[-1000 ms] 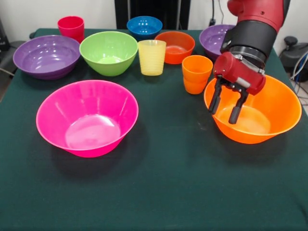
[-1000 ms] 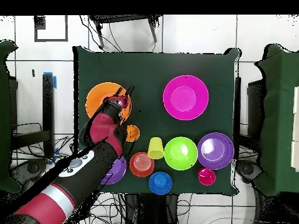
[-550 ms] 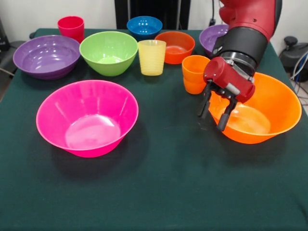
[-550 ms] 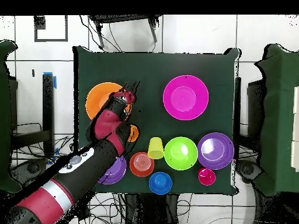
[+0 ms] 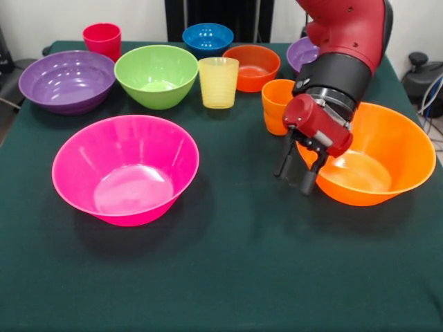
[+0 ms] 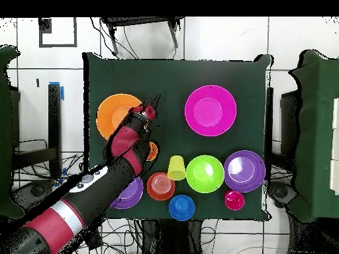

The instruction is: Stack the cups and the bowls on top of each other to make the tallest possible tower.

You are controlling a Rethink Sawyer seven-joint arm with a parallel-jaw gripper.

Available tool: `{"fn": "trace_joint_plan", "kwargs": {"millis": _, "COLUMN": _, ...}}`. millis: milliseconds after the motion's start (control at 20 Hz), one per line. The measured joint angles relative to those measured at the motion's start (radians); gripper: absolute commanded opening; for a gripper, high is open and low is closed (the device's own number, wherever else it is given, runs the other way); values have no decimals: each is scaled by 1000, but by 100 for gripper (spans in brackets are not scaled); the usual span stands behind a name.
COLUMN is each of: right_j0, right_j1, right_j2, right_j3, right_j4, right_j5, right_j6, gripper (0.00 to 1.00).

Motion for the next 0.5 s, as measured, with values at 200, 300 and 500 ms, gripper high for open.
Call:
{"fn": "trace_joint_plan", "kwargs": {"millis": 200, "right_j0": 23, "right_j1": -20, "right_j2": 0, "right_j3": 1, "right_j4": 0, "right_j5": 28, "right_j6": 0, "gripper": 100}}
{"fn": "trace_joint_plan", "kwargs": {"millis": 300, "right_j0": 45, "right_j1": -41, "right_j2": 0, "right_j3": 1, "right_j4": 0, "right_j5": 55, "right_j6": 0, "gripper": 100}}
{"fn": "trace_joint_plan", "kwargs": {"millis": 500, "right_j0": 80, "right_j1": -89, "right_j2": 0, "right_j3": 1, "right_j4": -8, "right_j5": 106, "right_j6": 0, "gripper": 100}}
